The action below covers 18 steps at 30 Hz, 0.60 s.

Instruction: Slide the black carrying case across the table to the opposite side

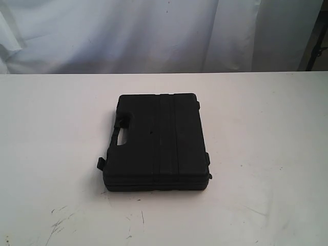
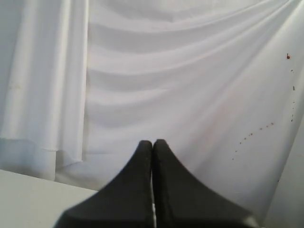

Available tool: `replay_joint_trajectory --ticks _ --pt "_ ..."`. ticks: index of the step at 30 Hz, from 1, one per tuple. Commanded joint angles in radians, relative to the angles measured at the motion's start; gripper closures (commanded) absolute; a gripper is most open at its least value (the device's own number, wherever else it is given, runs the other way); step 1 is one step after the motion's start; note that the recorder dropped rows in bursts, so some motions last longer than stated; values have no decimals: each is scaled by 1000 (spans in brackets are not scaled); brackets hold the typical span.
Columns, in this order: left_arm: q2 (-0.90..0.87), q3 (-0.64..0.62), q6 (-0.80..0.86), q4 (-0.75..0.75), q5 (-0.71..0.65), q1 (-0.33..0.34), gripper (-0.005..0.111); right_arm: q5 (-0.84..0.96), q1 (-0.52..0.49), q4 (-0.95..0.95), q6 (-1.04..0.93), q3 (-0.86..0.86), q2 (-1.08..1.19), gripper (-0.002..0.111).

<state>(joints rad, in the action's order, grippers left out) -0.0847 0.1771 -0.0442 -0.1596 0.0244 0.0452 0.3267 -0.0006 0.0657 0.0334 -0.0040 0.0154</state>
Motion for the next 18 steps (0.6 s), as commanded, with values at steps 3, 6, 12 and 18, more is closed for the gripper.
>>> replay_joint_trajectory --ticks 3,6,12,18 --pt "-267 240 -8 -11 -113 2 107 0 -8 4 4 4 -4 108" --pt "-402 356 -8 -11 -152 2 107 0 -8 4 4 4 -4 108" --pt "-659 577 -7 -11 -232 2 107 0 -8 4 4 4 -4 108" --pt "-905 778 32 -11 -492 2 107 0 -8 4 4 4 -4 108"
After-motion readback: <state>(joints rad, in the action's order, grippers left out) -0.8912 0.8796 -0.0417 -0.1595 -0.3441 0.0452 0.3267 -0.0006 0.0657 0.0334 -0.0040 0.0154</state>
